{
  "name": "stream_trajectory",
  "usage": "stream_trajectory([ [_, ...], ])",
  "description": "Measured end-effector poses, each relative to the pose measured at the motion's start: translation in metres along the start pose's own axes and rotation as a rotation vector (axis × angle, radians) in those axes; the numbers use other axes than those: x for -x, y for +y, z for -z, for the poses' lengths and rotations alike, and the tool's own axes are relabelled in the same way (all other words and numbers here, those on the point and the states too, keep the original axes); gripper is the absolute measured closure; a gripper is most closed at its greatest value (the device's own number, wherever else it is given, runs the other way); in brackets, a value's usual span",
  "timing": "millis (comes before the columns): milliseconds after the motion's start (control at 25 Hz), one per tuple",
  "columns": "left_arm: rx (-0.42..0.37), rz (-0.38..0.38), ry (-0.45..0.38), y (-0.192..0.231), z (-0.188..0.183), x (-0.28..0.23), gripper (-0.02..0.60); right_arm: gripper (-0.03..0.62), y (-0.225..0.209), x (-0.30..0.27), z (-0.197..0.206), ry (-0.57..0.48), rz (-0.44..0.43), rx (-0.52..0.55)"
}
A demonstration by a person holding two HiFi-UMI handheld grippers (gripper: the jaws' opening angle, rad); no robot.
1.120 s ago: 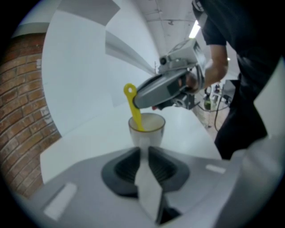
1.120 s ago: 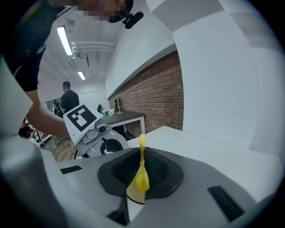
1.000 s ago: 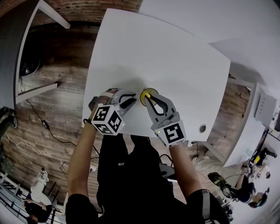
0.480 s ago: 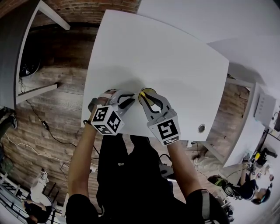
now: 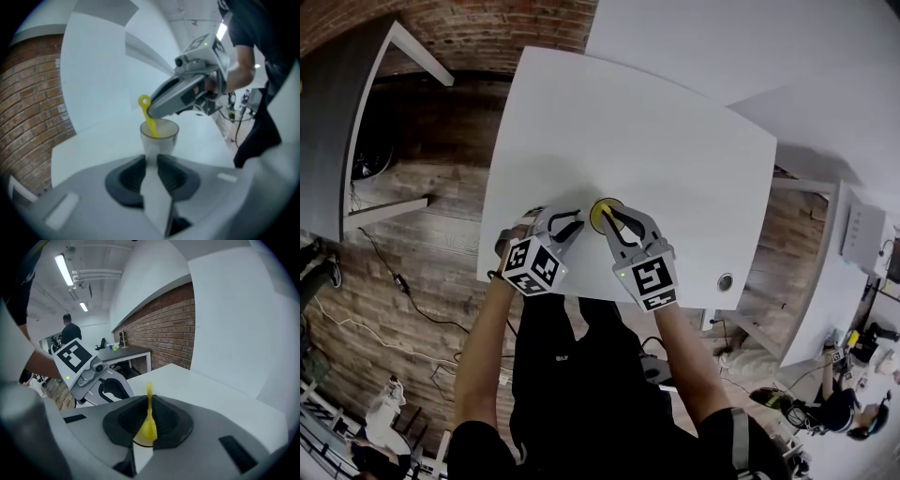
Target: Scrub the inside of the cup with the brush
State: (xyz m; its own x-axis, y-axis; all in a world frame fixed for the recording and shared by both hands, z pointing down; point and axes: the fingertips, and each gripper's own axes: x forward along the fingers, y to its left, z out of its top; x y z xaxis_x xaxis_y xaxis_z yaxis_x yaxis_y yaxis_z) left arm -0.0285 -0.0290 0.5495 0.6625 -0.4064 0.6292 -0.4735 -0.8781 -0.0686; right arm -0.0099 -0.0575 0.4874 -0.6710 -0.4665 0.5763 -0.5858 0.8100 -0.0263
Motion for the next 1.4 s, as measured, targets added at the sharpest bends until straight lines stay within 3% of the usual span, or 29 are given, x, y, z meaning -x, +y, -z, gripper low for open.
stream_trajectory([
  [320, 0.104, -0.072, -0.005, 0.005, -0.002, 0.014, 0.479, 0.565, -0.009, 0.028, -0.017, -0.082, 0.048, -0.035],
  [680, 0.272, -0.199, -0.140, 0.014, -0.033, 0.059, 0.479, 0.565, -0.009, 0.064, -0.043, -0.191, 0.080, -0.091],
  [880, 0.292, -0.313, -0.226, 0.006, -0.064, 0.088, 0.487, 0.565, -0.008, 0.092, -0.058, -0.261, 0.088, -0.110],
  [1160, 0.315, -0.448, -0.335, -0.029, -0.107, 0.125, 0.577, 0.565, -0.001, 0.148, -0.075, -0.352, 0.088, -0.126],
  [1320, 0.272, -0.520, -0.367, -0.051, -0.132, 0.143, 0.578, 0.565, 0.007, 0.178, -0.079, -0.387, 0.075, -0.120],
  [1400, 0.290, -0.530, -0.409, -0.062, -0.144, 0.150, 0.578, 0.565, 0.012, 0.192, -0.080, -0.401, 0.071, -0.112],
])
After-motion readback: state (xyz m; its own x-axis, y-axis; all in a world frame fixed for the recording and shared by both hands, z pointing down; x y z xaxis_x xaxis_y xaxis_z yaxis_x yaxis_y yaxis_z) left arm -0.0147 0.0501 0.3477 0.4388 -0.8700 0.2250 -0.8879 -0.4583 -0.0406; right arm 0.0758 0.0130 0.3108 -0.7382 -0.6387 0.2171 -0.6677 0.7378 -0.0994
